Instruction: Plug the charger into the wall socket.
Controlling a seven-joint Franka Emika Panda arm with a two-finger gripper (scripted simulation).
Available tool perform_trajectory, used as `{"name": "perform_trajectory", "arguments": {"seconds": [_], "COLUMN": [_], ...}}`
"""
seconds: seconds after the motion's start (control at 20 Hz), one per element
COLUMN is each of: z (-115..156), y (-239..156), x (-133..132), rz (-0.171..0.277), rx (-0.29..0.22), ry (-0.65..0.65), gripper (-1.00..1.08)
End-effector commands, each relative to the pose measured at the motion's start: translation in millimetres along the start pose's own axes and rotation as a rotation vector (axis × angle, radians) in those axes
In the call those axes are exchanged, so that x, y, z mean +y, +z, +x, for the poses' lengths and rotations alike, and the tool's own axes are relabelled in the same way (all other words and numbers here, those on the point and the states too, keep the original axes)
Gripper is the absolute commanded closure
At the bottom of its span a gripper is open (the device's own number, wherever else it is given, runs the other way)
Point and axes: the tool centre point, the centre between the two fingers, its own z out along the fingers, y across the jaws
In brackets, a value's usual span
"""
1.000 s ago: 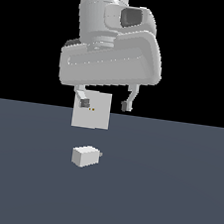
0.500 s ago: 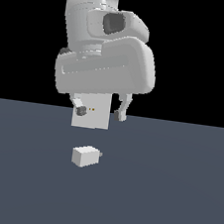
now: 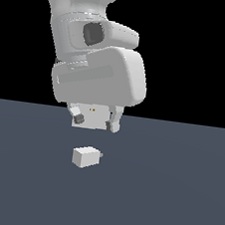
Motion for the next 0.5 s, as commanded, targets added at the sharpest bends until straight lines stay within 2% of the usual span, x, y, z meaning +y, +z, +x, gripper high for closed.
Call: {"name": "perform_trajectory", "arguments": {"seconds": [0.0,0.45], "z": [-2.2,-7.6], "y": [3.2,11.5], "x": [-1.0,-3.7], "rz": [-0.005,-0.019], "rx": [0.016,0.048], "ry": [0.028,0.090], "gripper": [-0.92,-0.92]}}
